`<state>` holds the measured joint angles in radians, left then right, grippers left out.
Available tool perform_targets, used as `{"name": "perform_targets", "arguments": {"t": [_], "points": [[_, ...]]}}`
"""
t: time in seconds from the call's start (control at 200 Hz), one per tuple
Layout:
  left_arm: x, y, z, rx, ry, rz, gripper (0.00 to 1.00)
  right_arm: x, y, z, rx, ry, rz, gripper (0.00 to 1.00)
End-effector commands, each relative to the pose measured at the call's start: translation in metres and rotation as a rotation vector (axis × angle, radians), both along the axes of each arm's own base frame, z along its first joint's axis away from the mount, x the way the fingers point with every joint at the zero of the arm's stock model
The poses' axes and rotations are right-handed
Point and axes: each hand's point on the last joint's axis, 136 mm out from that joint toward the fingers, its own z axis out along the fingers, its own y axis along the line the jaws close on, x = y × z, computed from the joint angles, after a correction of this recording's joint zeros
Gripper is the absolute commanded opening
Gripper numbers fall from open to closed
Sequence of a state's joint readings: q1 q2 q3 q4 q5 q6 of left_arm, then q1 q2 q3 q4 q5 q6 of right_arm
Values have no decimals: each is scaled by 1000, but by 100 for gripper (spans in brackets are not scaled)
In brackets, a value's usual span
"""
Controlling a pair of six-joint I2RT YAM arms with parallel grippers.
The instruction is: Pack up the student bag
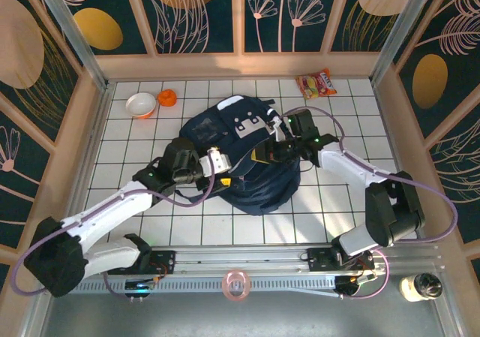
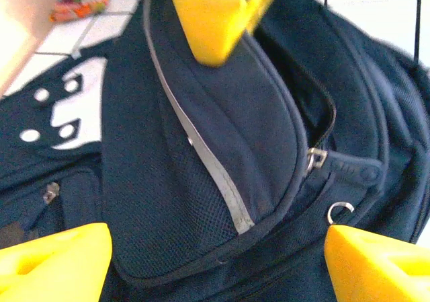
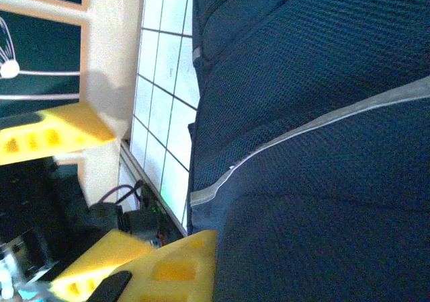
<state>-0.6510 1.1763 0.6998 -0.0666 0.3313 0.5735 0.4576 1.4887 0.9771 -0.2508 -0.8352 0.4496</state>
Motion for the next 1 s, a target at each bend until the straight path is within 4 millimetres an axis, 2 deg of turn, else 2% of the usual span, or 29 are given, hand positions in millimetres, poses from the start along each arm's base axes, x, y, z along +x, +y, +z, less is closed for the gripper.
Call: {"name": "perform_targets", "arguments": {"t": [0.0, 0.11, 0.17, 0.21, 0.26, 0.305, 0.345, 0.41, 0.455, 0.495, 0.615, 0.681, 0.736, 0.851, 0.926, 0.996], "points": [[11, -12, 6, 19, -92, -69, 82, -3, 3, 17, 41, -32, 87, 0], [13, -22, 4, -8, -80, -101, 83, 3, 3, 28, 65, -42, 81, 0], [19, -24, -1, -8, -85, -89, 78, 4, 4, 33, 79, -43, 83, 0], [24, -25, -3, -10, -91, -74, 68, 5, 3, 36, 84, -48, 82, 0], [28, -27, -2, -25, -90, -57, 46, 6, 0, 39, 80, -58, 73, 0], [28, -30, 2, -46, -81, -57, 34, 9, -6, 39, 58, -67, 48, 0], [26, -34, 7, -73, -59, -67, 20, 14, -14, 39, 24, -82, 7, 9], [20, -41, 16, -133, 6, -81, 0, 22, -31, 38, -52, -106, -84, 30], [17, -45, 20, -171, 59, -84, 0, 25, -42, 41, -110, -141, -148, 42], [14, -48, 23, -199, 100, -82, 0, 24, -52, 46, -147, -165, -201, 48], [11, -49, 27, -237, 162, -62, 0, 12, -72, 64, -223, -233, -328, 51], [10, -50, 29, -240, 178, -62, 0, -3, -77, 69, -272, -251, -371, 51], [10, -50, 29, -233, 189, -62, 0, -18, -75, 71, -281, -245, -388, 51], [11, -52, 28, -219, 210, -63, 0, -53, -37, 63, -248, -200, -305, 50], [11, -54, 28, -223, 222, -70, 0, -62, -20, 52, -301, -208, -250, 51], [11, -55, 31, -230, 222, -78, 0, -58, -13, 40, -362, -213, -221, 51]]}}
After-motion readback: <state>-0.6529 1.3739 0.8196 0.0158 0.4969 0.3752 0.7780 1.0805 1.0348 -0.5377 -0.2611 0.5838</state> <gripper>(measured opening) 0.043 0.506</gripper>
